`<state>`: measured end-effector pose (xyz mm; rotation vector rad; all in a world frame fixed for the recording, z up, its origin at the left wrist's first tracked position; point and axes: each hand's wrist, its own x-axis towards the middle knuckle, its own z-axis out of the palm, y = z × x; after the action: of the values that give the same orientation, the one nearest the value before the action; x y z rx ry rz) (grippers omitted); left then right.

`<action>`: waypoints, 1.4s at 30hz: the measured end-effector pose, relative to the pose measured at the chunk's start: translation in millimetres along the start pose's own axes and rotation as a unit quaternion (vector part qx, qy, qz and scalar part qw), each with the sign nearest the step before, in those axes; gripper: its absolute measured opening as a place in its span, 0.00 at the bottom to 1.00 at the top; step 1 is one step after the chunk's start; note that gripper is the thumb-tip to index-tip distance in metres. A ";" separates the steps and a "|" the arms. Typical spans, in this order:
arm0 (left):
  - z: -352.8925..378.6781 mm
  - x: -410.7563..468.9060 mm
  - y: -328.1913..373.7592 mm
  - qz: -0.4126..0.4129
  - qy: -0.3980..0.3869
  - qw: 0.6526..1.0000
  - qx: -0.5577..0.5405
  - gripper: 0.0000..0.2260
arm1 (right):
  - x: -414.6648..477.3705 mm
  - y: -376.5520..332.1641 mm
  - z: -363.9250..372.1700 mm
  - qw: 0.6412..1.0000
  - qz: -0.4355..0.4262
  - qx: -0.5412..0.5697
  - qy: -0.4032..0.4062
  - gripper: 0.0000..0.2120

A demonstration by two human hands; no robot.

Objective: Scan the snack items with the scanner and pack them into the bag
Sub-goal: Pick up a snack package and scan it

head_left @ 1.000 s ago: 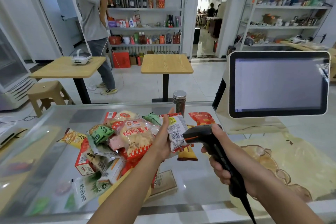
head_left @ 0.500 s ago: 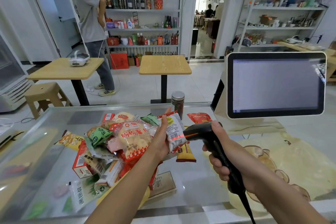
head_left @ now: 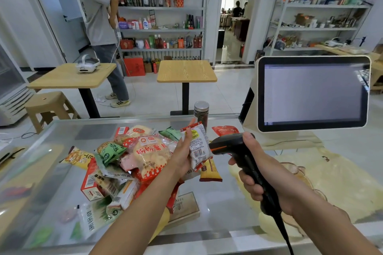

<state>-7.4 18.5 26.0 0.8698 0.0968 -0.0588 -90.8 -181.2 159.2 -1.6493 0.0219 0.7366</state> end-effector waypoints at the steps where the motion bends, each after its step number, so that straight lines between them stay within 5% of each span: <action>1: -1.3 1.7 0.5 0.000 0.002 1.000 0.001 0.17 | -0.3 -0.1 -0.4 1.000 -0.002 0.003 -0.001 0.39; 11: -8.3 6.1 3.2 -0.035 0.051 0.998 0.018 0.28 | -0.7 3.2 -2.9 1.000 -0.007 -0.004 0.002 0.37; 15: -5.8 5.4 3.8 -0.028 0.043 0.999 0.008 0.22 | 3.4 4.6 -5.6 1.000 -0.017 0.000 0.000 0.36; 20: -7.2 6.0 0.5 -0.027 0.047 0.998 0.013 0.28 | 18.0 12.2 -7.2 1.000 -0.019 -0.004 -0.010 0.36; 34: -10.5 -8.8 1.3 -0.025 0.117 0.988 -0.095 0.35 | 110.8 123.4 18.6 0.999 0.015 -0.046 -0.004 0.31; 42: -6.3 -15.0 -4.7 -0.029 0.101 0.992 -0.076 0.25 | 126.8 132.8 45.7 0.987 -0.036 -0.154 0.001 0.21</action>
<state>-23.1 20.5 20.0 0.7190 0.3125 -0.0175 -65.0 -122.9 -18.9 -1.9341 -0.1567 0.7080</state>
